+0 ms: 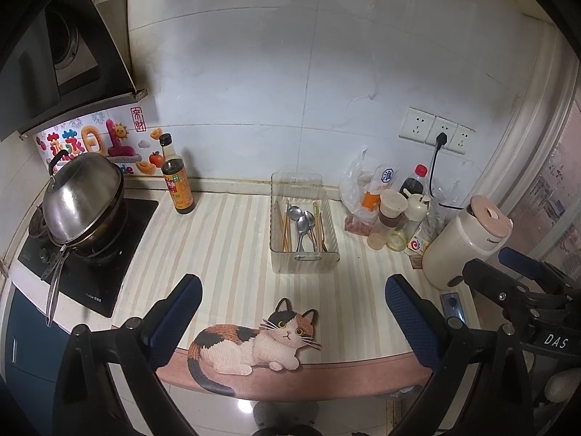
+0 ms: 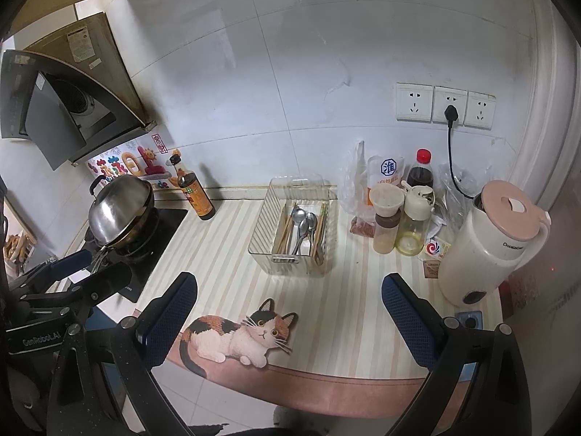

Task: Organize utensils

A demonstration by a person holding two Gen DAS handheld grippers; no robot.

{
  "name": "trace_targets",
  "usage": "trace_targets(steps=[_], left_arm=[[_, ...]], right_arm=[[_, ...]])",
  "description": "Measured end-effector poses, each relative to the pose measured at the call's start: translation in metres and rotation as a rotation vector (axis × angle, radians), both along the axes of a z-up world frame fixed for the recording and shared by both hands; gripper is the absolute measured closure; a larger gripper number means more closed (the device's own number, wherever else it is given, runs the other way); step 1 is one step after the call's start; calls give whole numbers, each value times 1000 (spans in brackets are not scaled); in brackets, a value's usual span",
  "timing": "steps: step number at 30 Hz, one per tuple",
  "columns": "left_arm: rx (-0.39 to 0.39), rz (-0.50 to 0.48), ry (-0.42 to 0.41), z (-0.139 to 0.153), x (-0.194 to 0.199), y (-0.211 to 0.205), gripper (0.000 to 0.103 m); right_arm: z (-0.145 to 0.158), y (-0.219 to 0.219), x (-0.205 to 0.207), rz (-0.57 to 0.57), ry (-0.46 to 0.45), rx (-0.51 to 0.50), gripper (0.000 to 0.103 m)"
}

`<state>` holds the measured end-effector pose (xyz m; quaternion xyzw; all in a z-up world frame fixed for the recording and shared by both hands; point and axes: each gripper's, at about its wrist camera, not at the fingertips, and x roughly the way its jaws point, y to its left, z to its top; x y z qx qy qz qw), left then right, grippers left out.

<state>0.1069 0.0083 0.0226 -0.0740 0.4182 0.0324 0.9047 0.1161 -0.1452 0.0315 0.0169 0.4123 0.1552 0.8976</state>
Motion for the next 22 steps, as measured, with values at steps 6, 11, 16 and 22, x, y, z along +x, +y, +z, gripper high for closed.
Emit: trace_targets(steps=[6,11,16,22], left_arm=[[9,6,1,1,0,-3,0],[10,5,1,1,0,-4,0],[9,6,0,2,0,-4,0],[-1,7,-2,1,-1,-4,0]], right_arm=[[2,1,-3,-8,0,-3,0],[4,1,-5,-19,2,-3,0],[4,1,-4,-21,2,-3,0],[4,1,-4,-22,3,-3,0]])
